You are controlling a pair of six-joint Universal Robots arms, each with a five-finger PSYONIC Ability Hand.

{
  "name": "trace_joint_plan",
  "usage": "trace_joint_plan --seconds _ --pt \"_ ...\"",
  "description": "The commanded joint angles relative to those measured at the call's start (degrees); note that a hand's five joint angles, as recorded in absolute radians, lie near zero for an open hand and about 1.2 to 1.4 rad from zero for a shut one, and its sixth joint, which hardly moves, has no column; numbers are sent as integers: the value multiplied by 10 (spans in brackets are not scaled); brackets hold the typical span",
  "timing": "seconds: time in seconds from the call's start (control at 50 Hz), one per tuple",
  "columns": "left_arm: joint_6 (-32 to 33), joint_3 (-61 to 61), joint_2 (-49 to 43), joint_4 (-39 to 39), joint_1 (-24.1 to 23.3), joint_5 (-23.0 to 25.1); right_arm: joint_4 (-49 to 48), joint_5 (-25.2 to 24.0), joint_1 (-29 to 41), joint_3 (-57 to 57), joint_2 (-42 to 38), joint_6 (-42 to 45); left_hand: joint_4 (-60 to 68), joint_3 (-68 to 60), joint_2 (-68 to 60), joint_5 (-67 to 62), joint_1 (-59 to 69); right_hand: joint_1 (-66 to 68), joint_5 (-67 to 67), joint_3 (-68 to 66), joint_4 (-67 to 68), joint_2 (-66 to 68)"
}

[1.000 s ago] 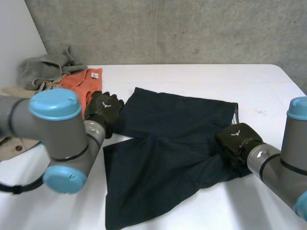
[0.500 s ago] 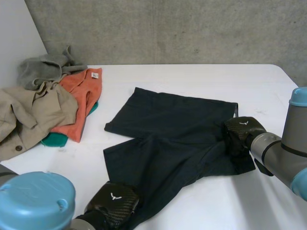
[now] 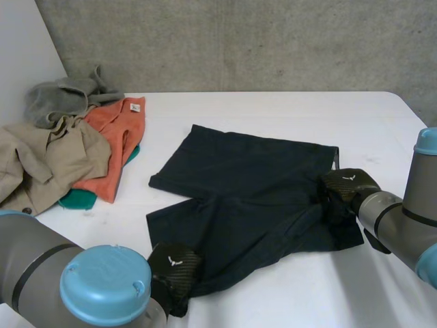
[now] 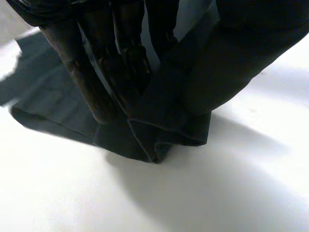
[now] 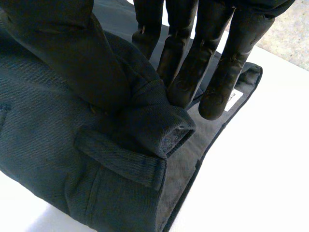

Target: Fold the laundry.

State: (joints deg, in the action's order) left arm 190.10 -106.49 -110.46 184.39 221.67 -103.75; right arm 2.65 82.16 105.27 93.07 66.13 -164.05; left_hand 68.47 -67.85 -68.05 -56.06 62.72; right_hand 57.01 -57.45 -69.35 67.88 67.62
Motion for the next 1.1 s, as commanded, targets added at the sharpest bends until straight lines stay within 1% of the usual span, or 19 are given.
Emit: trace_joint_plan --seconds 0.02,0.1,0.12,0.14,0.2,0.24,0.3,0.4,0.5,0.68,0.8,0.84,0.86,0.9,0.92,0.94,0.96,1.0,1.1 --pt "71 8 24 8 -3 -22 28 -2 -2 13 7 40 115 -122 -119 -139 173 230 -126 -106 121 124" --pt "131 14 51 -68 -3 -17 113 -6 -4 44 37 186 115 -122 -119 -139 173 230 -126 -106 121 124" --pt "141 14 53 -93 -4 -13 152 -12 -6 62 54 259 115 -122 -119 -139 173 230 -126 -106 121 124" --pt "156 15 55 -146 -5 0 169 -14 -9 70 61 291 115 -122 -119 -139 173 230 -126 -106 121 124" --pt "166 25 55 -210 -5 23 222 -12 -27 94 71 397 115 -122 -119 -139 173 230 -126 -106 121 124" --pt "170 48 56 -243 0 41 224 -15 -31 93 72 415 115 -122 -119 -139 173 230 -126 -106 121 124" --pt "171 101 42 -217 11 44 192 -13 -31 64 73 402 115 -122 -119 -139 173 230 -126 -106 121 124" --pt "194 201 -21 -125 59 43 119 -10 -24 -10 45 307 115 -122 -119 -139 173 230 -126 -106 121 124" --pt "264 331 -126 -10 87 45 72 -1 -9 -81 -6 255 115 -122 -119 -139 173 230 -126 -106 121 124" --pt "383 539 -307 152 125 51 -116 68 25 -200 -119 263 115 -122 -119 -139 173 230 -126 -106 121 124" --pt "403 679 -424 187 144 74 -245 54 27 -282 -235 305 115 -122 -119 -139 173 230 -126 -106 121 124" --pt "404 704 -448 192 149 81 -267 44 27 -306 -266 316 115 -122 -119 -139 173 -29 133 153 -138 -135" --pt "404 715 -458 193 151 83 -285 46 27 -329 -293 326 115 -122 -119 -139 173 -232 336 355 -340 -338" --pt "404 752 -485 197 152 81 -294 49 26 -355 -315 327 -509 503 505 485 -452 -466 571 590 -575 -572" --pt "404 761 -491 200 152 80 -295 53 26 -366 -323 327 -585 578 581 561 -527 -470 574 594 -579 -576" --pt "404 766 -494 203 152 80 -293 62 26 -380 -330 321 -520 514 516 496 -462 -470 574 594 -579 -576" --pt "397 765 -493 206 151 79 -292 63 26 -382 -328 319 -585 578 581 561 -527 -470 574 594 -579 -576" --pt "394 753 -483 207 148 79 -291 70 26 -378 -319 308 -584 578 580 560 -527 -470 574 594 -579 -576" --pt "353 643 -379 210 138 78 -228 62 17 -299 -201 229 -585 578 581 561 -527 -470 574 594 -579 -576"
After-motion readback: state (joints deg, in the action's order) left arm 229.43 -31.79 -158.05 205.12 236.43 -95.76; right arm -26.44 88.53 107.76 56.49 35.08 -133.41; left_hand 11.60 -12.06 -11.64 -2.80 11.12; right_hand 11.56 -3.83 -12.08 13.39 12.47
